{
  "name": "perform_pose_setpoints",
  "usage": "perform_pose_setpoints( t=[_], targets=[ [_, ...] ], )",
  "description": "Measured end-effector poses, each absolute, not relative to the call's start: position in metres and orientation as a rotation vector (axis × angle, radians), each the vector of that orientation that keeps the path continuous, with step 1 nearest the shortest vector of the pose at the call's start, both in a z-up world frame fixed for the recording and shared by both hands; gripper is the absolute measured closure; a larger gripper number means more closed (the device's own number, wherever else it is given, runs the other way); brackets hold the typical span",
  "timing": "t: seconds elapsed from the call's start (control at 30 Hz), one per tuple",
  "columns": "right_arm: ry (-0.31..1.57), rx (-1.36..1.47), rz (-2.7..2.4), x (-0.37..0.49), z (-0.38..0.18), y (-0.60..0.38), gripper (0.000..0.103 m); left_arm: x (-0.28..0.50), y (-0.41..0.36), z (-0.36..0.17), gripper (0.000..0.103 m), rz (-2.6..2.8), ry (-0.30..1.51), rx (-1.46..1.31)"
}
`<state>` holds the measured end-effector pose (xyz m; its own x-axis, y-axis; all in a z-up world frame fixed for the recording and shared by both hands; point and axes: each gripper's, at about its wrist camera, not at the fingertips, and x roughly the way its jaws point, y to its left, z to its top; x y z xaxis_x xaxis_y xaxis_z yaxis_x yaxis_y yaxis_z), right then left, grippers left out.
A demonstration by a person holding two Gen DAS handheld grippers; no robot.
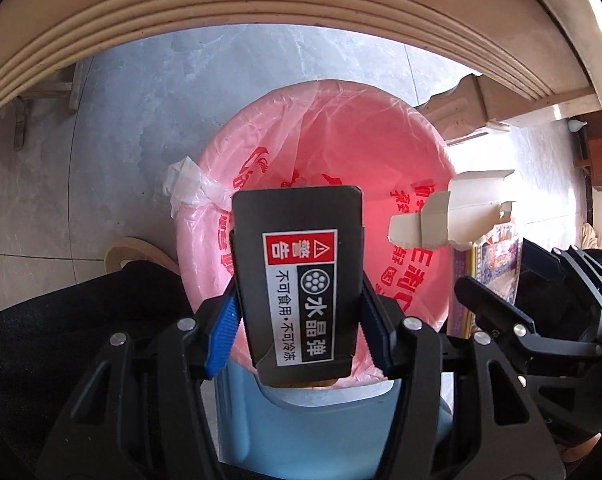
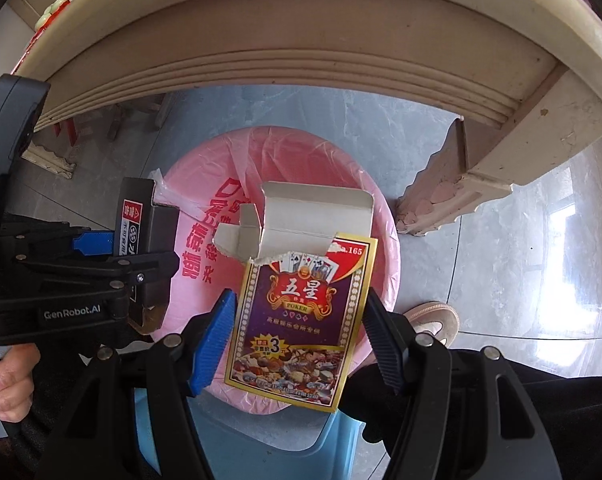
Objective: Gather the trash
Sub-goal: 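Open left tool to drop the black box while right tool drops the card box, then move both tools back toward the red cup and milk carton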
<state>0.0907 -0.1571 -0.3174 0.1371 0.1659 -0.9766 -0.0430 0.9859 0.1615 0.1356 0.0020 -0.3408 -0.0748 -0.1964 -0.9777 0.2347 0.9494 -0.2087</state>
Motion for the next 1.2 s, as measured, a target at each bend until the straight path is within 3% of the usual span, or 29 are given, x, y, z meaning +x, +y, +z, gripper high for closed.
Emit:
perform_pose_setpoints(
  t=[0.47, 0.8, 0.87, 0.9, 0.93, 1.2],
  targets=[
    [1.521, 0.079, 0.176, 0.105, -0.374, -0.145, 0.040, 0.145, -0.011, -0.382, 0.049, -0.306, 1.696, 0.070],
    [1.530, 0.064, 0.203, 0.102, -0.381, -0.140, 0.038, 0.149, -0.009, -0.391, 0.048, -0.276, 1.741, 0.050],
    [1.534, 0.046, 0.206, 0.102, -0.382, -0.136, 0.036, 0.150, -0.007, -0.394, 0.041, -0.277, 1.747, 0.050],
    [1.533, 0.036, 0.205, 0.102, -0.381, -0.136, 0.029, 0.150, -0.009, -0.393, 0.034, -0.279, 1.743, 0.057],
    [1.531, 0.027, 0.203, 0.102, -0.381, -0.134, 0.023, 0.150, -0.010, -0.392, 0.033, -0.284, 1.734, 0.064],
    [1.526, 0.037, 0.196, 0.103, -0.380, -0.137, 0.023, 0.149, -0.011, -0.389, 0.027, -0.286, 1.726, 0.077]
  ],
)
